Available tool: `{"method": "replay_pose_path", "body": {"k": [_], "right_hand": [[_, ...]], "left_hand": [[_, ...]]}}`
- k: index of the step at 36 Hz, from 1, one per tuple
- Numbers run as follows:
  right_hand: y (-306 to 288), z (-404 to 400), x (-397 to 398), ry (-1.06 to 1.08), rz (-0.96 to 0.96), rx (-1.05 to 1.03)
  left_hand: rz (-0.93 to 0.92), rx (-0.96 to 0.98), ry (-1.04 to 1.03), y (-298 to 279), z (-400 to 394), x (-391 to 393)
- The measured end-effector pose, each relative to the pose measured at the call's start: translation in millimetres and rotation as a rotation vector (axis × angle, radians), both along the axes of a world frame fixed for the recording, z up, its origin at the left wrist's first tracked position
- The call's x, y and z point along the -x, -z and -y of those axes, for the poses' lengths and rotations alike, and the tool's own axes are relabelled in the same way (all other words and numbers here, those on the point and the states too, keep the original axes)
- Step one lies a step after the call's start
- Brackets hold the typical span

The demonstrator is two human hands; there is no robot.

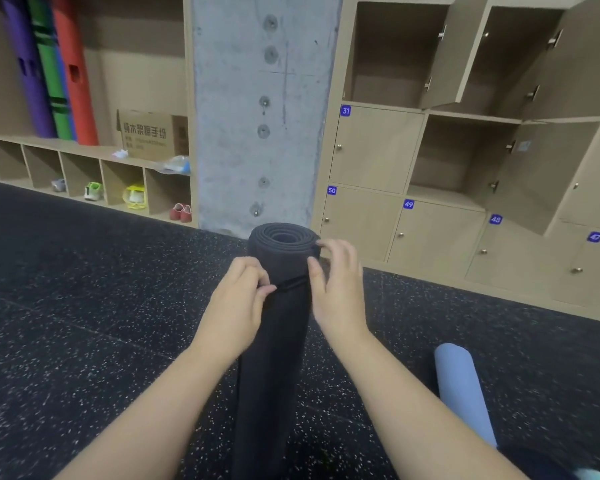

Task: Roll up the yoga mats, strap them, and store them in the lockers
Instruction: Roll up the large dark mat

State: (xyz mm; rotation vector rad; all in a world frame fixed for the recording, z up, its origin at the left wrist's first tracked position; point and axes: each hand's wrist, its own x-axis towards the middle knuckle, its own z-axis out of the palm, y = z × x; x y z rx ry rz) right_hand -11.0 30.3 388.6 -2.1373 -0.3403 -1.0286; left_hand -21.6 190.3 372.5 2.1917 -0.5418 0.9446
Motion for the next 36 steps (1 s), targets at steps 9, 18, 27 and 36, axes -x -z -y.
{"method": "replay_pose_path", "body": {"k": [9, 18, 27, 36], "right_hand": [[8, -3, 26, -0.067, 0.027, 0.376], [-9, -10, 34, 0.023, -0.072, 0.676], [-11, 12, 44, 0.103, -0.266, 0.796], [-5, 49, 32, 0.135, -0.333, 0.719]], "left_hand": [[-0.167, -0.04, 0.034, -9, -1, 10], [-0.244, -0.06, 0.089, -12, -3, 5], [-0.119, -0.4, 0.039, -10, -6, -2], [-0.28, -0.205, 0.098, 8, -20, -10]]}}
